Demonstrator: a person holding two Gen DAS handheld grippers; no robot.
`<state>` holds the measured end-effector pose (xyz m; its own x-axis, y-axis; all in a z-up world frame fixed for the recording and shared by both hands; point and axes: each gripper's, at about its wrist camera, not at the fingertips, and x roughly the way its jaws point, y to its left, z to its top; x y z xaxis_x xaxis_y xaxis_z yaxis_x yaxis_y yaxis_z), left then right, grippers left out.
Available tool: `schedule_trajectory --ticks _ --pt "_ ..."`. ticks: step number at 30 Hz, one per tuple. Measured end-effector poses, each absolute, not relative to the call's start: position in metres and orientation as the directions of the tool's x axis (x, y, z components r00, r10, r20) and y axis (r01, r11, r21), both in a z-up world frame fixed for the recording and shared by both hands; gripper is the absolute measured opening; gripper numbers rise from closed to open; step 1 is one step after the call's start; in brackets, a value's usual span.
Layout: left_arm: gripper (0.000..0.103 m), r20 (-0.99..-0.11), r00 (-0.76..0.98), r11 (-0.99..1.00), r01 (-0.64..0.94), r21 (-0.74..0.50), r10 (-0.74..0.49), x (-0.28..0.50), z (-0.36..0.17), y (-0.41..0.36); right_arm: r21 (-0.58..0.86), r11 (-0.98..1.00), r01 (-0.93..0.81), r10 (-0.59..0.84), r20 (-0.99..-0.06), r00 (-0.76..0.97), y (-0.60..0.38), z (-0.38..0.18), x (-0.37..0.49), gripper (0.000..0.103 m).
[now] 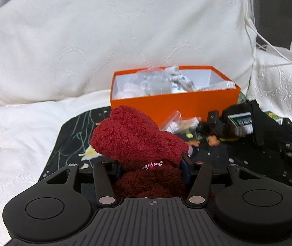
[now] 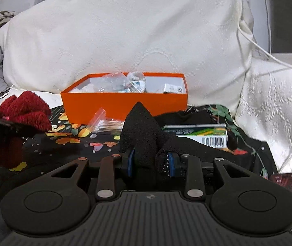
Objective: Organize objects
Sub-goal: 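Lift and carry plush and black fabric toward the orange box with both tools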
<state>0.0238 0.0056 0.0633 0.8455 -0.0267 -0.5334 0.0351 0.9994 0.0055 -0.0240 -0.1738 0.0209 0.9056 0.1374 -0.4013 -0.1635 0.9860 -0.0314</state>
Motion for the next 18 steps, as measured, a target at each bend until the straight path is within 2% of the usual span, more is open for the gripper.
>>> schedule_trajectory --ticks 18 --pt "0.103 -0.505 0.863 0.997 0.056 0.049 -0.023 0.029 0.082 -0.006 -0.078 0.975 -0.206 0.168 -0.34 0.925 -0.163 0.031 -0.035 0.037"
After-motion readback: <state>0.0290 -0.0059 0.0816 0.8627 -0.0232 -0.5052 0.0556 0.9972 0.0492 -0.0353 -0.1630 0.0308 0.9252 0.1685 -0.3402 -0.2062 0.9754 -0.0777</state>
